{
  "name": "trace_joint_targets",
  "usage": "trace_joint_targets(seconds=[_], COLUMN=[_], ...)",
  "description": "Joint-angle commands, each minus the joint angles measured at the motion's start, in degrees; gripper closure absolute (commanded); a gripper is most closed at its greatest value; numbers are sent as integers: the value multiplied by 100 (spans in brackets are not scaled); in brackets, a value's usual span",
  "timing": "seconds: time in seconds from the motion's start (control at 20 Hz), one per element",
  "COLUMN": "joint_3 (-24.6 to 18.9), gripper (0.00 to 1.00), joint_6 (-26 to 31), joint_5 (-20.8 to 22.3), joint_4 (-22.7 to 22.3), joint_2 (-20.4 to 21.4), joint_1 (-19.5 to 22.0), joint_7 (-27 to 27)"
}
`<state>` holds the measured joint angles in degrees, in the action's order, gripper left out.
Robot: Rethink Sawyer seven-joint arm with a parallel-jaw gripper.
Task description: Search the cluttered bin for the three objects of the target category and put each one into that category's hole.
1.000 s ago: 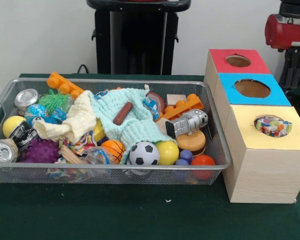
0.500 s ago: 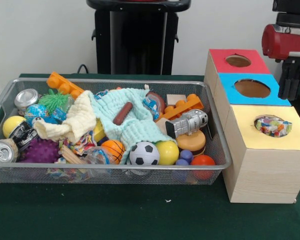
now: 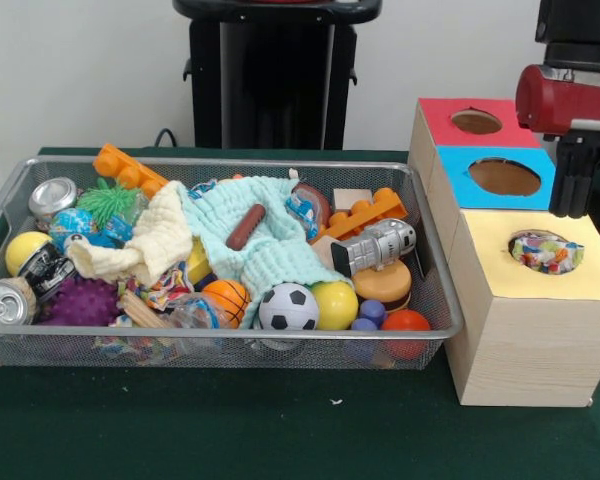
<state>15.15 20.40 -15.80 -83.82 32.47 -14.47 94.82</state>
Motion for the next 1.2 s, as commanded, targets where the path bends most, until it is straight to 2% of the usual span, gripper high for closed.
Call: trace_joint_targets(seconds=[0.05,0.6,0.9,1.2], joint_3=[-332,-377,-351,-568], gripper=[100,100,100,100], joint_6=[-246,-673,-701,-632], joint_5=[219,314,208,100], joint_4=[-232,-243,-214,-316], joint_2=[-351,-589,-781,-784], joint_1=[237,292,245,327], joint_7=[861,849,938,959])
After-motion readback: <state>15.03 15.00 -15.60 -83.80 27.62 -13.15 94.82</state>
